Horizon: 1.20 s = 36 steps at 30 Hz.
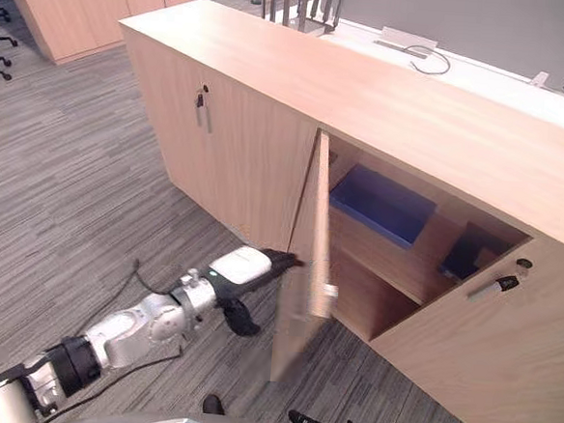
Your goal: Walk over to the cabinet, pick up the folder, carry it to the office cabinet, place the folder inside the office cabinet, then close the office cabinet door
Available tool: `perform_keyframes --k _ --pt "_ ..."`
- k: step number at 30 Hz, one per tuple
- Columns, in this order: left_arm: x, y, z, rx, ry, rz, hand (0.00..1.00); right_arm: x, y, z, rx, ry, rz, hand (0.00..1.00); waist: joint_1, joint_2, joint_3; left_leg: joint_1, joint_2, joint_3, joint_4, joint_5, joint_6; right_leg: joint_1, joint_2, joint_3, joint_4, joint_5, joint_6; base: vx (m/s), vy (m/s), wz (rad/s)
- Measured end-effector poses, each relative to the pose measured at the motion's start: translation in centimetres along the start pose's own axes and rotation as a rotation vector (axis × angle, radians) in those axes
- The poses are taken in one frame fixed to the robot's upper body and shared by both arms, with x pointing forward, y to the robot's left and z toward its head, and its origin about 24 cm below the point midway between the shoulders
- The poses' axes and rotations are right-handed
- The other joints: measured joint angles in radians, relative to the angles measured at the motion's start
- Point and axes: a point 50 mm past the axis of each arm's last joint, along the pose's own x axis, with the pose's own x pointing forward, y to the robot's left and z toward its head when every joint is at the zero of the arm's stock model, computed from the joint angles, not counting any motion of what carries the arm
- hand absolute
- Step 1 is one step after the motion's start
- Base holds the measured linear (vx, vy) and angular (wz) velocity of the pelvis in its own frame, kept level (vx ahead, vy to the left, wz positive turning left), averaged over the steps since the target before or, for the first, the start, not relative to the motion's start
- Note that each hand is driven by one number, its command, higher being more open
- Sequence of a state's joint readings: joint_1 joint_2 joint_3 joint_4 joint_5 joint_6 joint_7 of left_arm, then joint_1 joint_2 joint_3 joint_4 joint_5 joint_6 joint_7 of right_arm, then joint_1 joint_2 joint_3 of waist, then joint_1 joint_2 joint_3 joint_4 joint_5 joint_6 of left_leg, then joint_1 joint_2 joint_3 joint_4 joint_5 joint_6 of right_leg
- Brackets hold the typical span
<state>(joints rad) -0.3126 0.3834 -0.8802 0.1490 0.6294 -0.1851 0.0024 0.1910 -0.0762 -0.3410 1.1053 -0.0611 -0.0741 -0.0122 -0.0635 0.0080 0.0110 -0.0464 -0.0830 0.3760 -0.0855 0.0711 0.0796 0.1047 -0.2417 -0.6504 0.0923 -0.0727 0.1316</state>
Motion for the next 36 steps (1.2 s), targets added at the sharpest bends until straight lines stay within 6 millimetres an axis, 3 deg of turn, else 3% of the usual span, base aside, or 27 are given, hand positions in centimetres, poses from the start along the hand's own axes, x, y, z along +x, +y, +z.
perform_keyframes --k 2,4,8,11,18,19,22,24,27,28,30,31,32,34,36 --pt "0.7 -0.4 2.5 -0.017 -0.131 -0.023 1.0 0.0 0.1 -0.2 -0.001 0.009 0.002 1.0 -0.004 -0.006 -0.011 0.0 -0.002 0.0 0.0 -0.001 0.0 0.002 0.0 0.0 -0.006 0.001 0.001 0.03 -0.04 -0.01" --pt "1.4 -0.8 6.6 -0.038 -0.334 -0.031 1.0 0.0 0.3 -0.2 -0.015 0.01 0.003 1.0 -0.019 -0.005 -0.022 0.001 -0.002 0.0 -0.001 -0.002 -0.001 0.003 0.001 0.0 -0.006 0.001 0.001 -0.01 -0.065 -0.01" --pt "2.1 -0.9 9.4 -0.067 -0.462 -0.027 1.0 0.0 0.0 -0.5 -0.022 0.023 -0.007 1.0 -0.031 0.014 -0.053 0.004 0.001 0.0 -0.004 -0.01 -0.012 0.003 0.003 0.003 -0.006 0.0 -0.001 -0.05 -0.053 -0.05" --pt "2.2 -1.1 9.5 -0.068 -0.458 -0.037 1.0 0.0 -0.4 -0.7 -0.032 0.033 -0.014 1.0 -0.029 0.027 -0.059 0.016 0.005 0.0 -0.005 -0.009 -0.016 0.008 0.006 0.009 -0.006 -0.007 -0.01 -0.08 -0.032 -0.02" --pt "2.1 -2.0 10.0 -0.072 -0.479 -0.087 1.0 0.0 -0.2 -0.5 -0.047 0.029 -0.009 1.0 -0.032 0.022 -0.056 0.014 0.008 -0.003 -0.005 0.001 -0.019 0.005 0.008 0.006 -0.007 -0.012 -0.011 -0.05 -0.019 0.02" --pt "1.9 -4.1 6.2 -0.148 -0.293 -0.16 1.0 0.1 0.6 -0.2 -0.043 0.024 0.008 1.0 -0.048 -0.003 -0.038 0.02 0.007 -0.013 -0.005 0.004 -0.016 0.017 0.011 -0.004 -0.012 -0.012 -0.011 -0.01 -0.036 0.08" --pt "1.0 -5.7 2.9 -0.191 -0.097 -0.226 1.0 0.1 0.9 0.0 -0.04 0.023 0.015 1.0 -0.05 -0.017 -0.025 0.019 0.008 -0.014 -0.005 0.003 -0.017 0.02 0.014 -0.006 -0.02 -0.012 -0.011 0.01 -0.044 0.04" --pt "-0.5 -6.7 0.7 -0.25 0.011 -0.239 1.0 0.2 1.2 0.2 -0.039 0.019 0.021 1.0 -0.049 -0.025 -0.015 0.019 0.008 -0.011 -0.005 0.0 -0.021 0.02 0.016 -0.003 -0.026 -0.012 -0.011 0.03 -0.036 -0.07" --pt "-4.9 -9.4 -5.5 -0.66 0.47 -0.069 1.0 0.3 2.0 0.9 -0.039 0.014 0.047 1.0 -0.049 -0.046 0.012 0.037 0.02 0.035 -0.005 -0.006 -0.028 0.021 0.025 0.043 -0.044 -0.006 -0.011 0.03 -0.049 -0.43" --pt "-6.9 -10.2 -7.6 -0.763 0.645 0.003 1.0 0.3 2.1 0.9 -0.039 0.012 0.052 1.0 -0.045 -0.058 0.02 0.039 0.025 0.047 -0.005 -0.009 -0.033 0.019 0.031 0.057 -0.05 -0.006 -0.011 0.02 -0.076 -0.37" --pt "-13.6 -13.0 -11.5 -0.958 1.068 0.14 1.0 0.3 2.8 0.8 -0.03 0.015 0.069 1.0 -0.042 -0.08 0.031 0.052 0.036 0.074 -0.005 -0.01 -0.034 0.021 0.041 0.08 -0.059 -0.003 -0.011 0.05 -0.089 -0.4" --pt "-15.5 -13.9 -11.9 -1.008 1.171 0.172 1.0 0.3 2.8 0.8 -0.03 0.016 0.069 1.0 -0.042 -0.083 0.033 0.06 0.037 0.085 -0.005 -0.012 -0.036 0.023 0.042 0.089 -0.059 -0.004 -0.012 0.09 -0.067 -0.48" --pt "-19.0 -15.6 -12.0 -1.113 1.357 0.248 1.0 0.3 2.8 0.8 -0.029 0.018 0.068 1.0 -0.042 -0.084 0.033 0.072 0.04 0.103 -0.005 -0.019 -0.039 0.028 0.045 0.11 -0.06 -0.004 -0.012 0.08 -0.043 -0.43" --pt "-23.1 -18.2 -10.7 -1.29 1.583 0.402 1.0 0.3 2.8 0.7 -0.022 0.019 0.066 1.0 -0.035 -0.082 0.041 0.092 0.043 0.13 -0.005 -0.028 -0.043 0.036 0.051 0.134 -0.063 -0.005 -0.014 0.11 -0.053 -0.37" --pt "-25.0 -20.2 -8.9 -1.446 1.694 0.522 1.0 0.3 2.5 0.6 -0.006 0.027 0.056 1.0 -0.023 -0.077 0.042 0.1 0.044 0.146 -0.005 -0.036 -0.054 0.041 0.052 0.147 -0.073 -0.005 -0.015 0.07 -0.029 -0.26"
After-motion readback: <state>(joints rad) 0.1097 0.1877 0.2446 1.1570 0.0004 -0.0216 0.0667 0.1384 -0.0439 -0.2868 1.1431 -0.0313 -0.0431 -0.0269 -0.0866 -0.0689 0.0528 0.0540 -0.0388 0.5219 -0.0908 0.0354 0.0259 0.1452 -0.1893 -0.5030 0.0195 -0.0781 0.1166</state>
